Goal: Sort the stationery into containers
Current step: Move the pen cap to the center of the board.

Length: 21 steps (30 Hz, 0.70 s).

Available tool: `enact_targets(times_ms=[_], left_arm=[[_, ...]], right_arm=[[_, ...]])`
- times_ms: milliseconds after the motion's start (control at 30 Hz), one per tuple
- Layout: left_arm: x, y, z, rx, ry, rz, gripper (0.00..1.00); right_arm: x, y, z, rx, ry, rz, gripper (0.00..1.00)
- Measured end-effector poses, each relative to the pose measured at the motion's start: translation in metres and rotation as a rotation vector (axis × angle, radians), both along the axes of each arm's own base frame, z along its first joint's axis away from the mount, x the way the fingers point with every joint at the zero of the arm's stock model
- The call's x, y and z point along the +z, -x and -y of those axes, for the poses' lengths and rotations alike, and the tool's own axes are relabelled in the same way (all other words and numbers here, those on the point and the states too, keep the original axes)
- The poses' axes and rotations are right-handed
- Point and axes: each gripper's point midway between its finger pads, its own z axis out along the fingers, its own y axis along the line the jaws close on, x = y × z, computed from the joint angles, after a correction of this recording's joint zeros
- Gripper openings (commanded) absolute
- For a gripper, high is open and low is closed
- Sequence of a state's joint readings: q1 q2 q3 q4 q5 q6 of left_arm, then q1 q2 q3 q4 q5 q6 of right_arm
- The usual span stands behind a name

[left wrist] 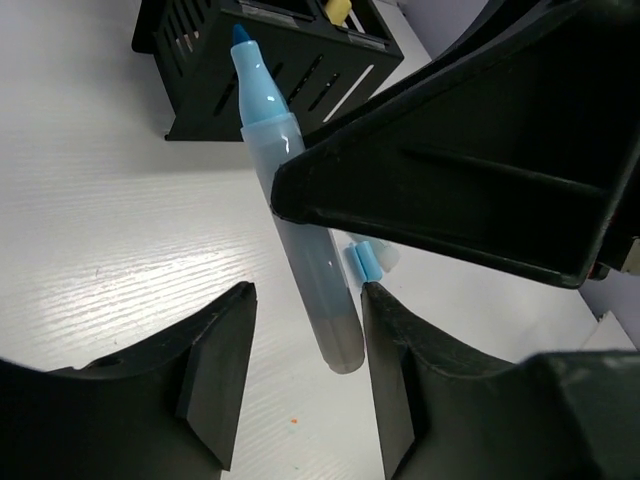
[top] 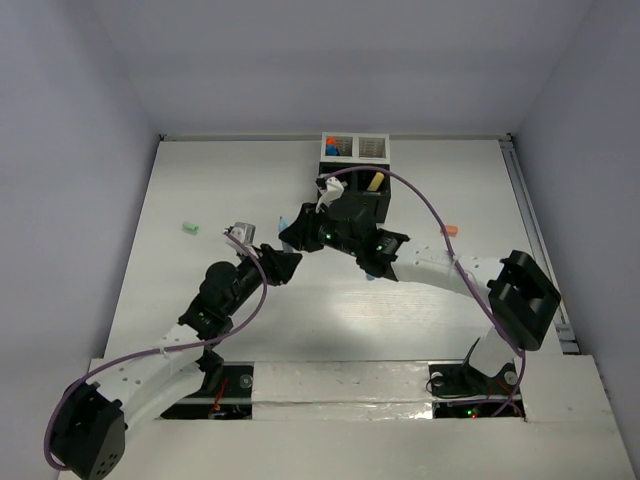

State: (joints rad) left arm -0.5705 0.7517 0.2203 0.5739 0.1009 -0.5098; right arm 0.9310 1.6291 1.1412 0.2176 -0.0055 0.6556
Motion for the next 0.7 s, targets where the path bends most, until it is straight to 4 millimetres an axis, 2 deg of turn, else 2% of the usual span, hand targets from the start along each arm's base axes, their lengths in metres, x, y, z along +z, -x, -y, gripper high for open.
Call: enact_targets(times_ms=[233, 433, 600, 700], left_arm=[[0.008, -0.001, -0.001, 0.002, 0.020, 0.020, 0.36], [0.008, -0.001, -0.002, 0.006, 0.027, 0.017, 0.11], [0.008, -0.003, -0.004, 0.018, 0.030, 0.013, 0.00], [0.008, -0.003, -0.004, 0.016, 0.030, 0.012, 0.00]], right_arm=[[-0.010, 0.005, 0.001, 0.021, 0.010, -0.017, 0.05], [-0.012, 0.008, 0.000, 0.030, 0.011, -0.023, 0.05], [-0.009, 0.008, -0.001, 0.030, 0.003, -0.016, 0.05], [-0.009, 0.008, -0.001, 0.030, 0.003, -0.016, 0.05]])
